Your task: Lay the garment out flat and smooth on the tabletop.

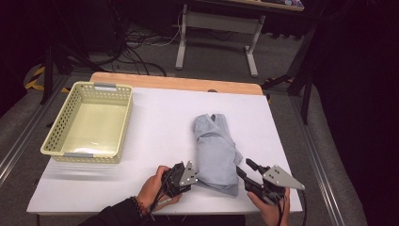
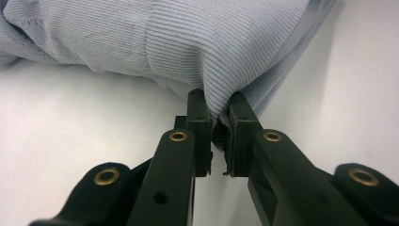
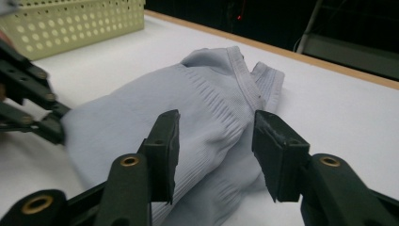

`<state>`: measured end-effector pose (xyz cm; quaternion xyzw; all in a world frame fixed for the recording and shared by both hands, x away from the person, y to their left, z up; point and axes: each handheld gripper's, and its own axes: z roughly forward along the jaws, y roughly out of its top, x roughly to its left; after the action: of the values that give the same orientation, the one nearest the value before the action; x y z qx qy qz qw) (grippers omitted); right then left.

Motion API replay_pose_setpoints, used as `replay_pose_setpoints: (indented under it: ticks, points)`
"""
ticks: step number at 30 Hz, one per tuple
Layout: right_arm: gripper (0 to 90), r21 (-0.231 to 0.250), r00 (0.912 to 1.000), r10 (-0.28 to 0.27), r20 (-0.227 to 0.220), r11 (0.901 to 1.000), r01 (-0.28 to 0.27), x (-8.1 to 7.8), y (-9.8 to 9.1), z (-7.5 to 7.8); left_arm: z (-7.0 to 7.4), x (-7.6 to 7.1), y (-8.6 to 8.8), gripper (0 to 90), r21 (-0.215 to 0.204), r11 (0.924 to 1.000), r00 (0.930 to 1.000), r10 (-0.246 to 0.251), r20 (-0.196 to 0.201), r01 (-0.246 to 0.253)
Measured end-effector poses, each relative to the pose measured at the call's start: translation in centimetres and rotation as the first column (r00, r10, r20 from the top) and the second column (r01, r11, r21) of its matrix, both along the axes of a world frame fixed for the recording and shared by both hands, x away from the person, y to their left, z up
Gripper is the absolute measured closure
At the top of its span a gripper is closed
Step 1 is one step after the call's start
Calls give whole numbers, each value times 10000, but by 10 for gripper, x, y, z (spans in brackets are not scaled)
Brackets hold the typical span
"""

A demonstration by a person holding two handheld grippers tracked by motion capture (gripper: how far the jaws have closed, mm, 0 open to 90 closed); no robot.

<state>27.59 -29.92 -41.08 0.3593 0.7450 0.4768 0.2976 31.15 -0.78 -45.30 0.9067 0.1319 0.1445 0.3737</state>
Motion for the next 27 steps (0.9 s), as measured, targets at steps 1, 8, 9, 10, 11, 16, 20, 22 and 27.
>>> replay_pose_setpoints:
  ticks: [1, 8, 9, 10, 11, 16, 20, 22, 27]
  points:
    - [510, -37, 9999, 49, -121, 10000, -50, 9, 1, 0, 0, -1, 1, 831, 72, 10000, 10000, -32, 30, 32]
    - [445, -493, 9935, -139, -1129, 9988, 84, 73, 13, -6, 1, -9, 11, 833, 222, 9997, 9999, -56, 162, 53]
    - [438, -488, 9893, -36, -1457, 9988, -35, 80, 14, -9, 0, -10, 12, 833, 158, 9999, 9998, -44, 172, 41]
    - [428, -472, 9854, -36, -1701, 9989, -45, 86, 16, -13, -1, -10, 13, 834, 95, 10000, 9999, -12, 127, 11]
    - [423, -570, 9828, -76, -1843, 9984, -29, 91, 18, -16, -2, -10, 13, 833, 58, 10000, 9999, -28, 133, 27]
    - [641, -478, 9626, 397, -2681, 9974, -544, 101, 22, -29, -6, -12, 10, 832, 58, 10000, 9998, -31, 181, 30]
    - [840, -1028, 9691, 467, -2421, 9920, -734, 95, 26, -29, -6, -12, 10, 826, 28, 10000, 9998, 14, 199, -15]
    - [868, -1101, 9765, 394, -2121, 9919, -640, 89, 25, -24, -6, -12, 11, 808, -110, 9999, 9998, 40, 191, -38]
    - [882, -1065, 9905, 306, -1339, 9933, -451, 70, 20, -4, -7, -10, 11, 756, -206, 9997, 9999, 155, -47, -156]
